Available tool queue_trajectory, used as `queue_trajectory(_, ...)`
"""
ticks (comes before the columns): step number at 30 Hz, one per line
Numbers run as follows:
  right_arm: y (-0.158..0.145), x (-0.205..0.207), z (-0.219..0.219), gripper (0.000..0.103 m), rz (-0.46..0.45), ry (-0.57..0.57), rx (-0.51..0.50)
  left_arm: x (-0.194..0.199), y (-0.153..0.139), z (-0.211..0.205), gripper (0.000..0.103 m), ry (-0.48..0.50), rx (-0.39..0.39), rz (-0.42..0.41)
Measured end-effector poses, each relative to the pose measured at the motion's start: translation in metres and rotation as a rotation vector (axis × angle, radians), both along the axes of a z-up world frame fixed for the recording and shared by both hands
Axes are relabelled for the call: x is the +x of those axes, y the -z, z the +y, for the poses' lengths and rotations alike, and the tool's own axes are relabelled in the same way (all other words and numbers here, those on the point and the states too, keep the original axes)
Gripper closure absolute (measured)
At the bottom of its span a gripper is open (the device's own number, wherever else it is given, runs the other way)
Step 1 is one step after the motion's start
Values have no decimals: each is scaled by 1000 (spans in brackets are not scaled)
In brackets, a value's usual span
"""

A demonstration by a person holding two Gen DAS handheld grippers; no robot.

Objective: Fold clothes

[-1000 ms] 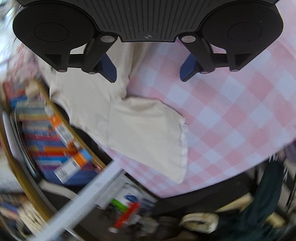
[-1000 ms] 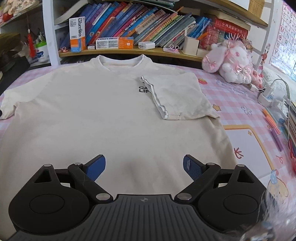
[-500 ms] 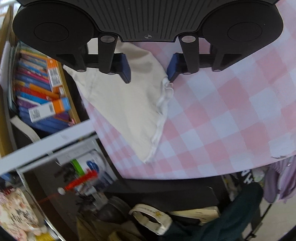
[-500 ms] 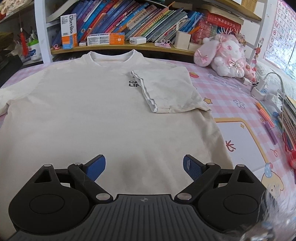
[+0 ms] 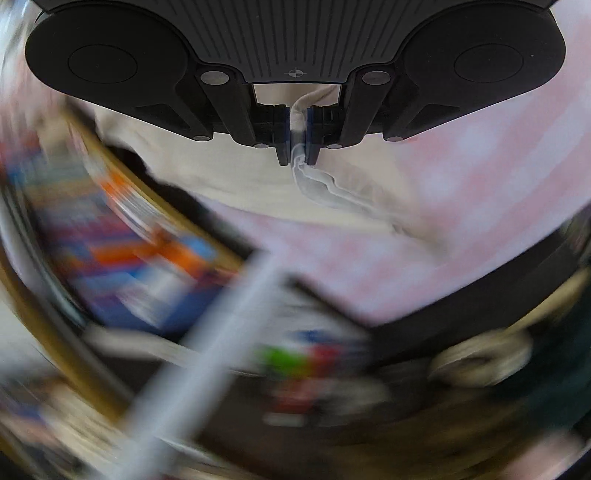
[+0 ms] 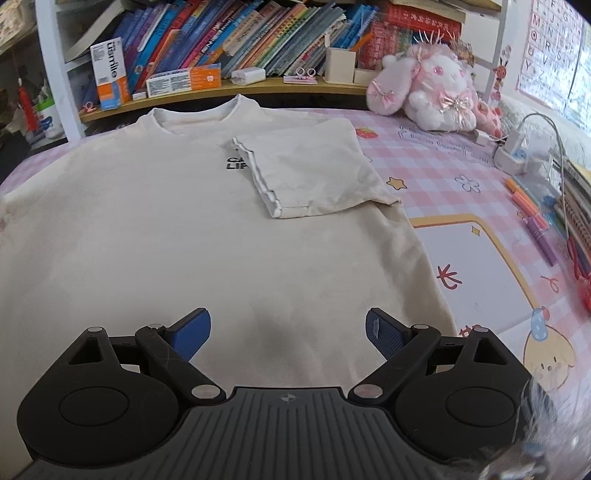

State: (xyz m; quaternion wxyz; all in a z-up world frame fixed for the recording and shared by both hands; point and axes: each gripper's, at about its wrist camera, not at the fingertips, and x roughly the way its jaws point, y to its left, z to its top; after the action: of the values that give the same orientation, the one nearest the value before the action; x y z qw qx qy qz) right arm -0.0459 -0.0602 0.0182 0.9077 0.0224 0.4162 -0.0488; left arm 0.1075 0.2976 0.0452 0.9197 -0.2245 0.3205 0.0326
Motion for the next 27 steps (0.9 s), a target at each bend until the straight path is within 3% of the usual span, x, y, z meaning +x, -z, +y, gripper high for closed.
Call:
queue_trajectory(3,3,3,-6,12,4,7,17,1,-3,-71,95,361,219,-25)
queue_trajectory(5,5,4,-9,12,13,10,27,-6,10,-114,86,607,348,13)
queue_trajectory(6,7,5,-9,12,18,9,30,-10,20,-127,84,682,400,48)
queue_trajectory(7,7,6,-10,12,21,8,32,-14,30,-139,82,735,457,85)
queue_trajectory(8,8,6,-10,12,24,6,33,-17,39,-142,75,729,501,117)
queue_trajectory(10,10,6,-11,12,29,3,34,-22,45,-133,60,655,504,144)
queue_trajectory(12,12,6,-13,12,35,4,36,-25,40,-115,44,569,434,124)
queue_trajectory(14,14,6,-16,12,44,10,40,-24,30,-93,37,476,333,81)
queue_trajectory(24,18,5,-21,12,56,16,43,62,50,-67,42,132,-23,181)
queue_trajectory(27,19,4,-24,12,62,31,43,81,44,-82,39,158,-162,97)
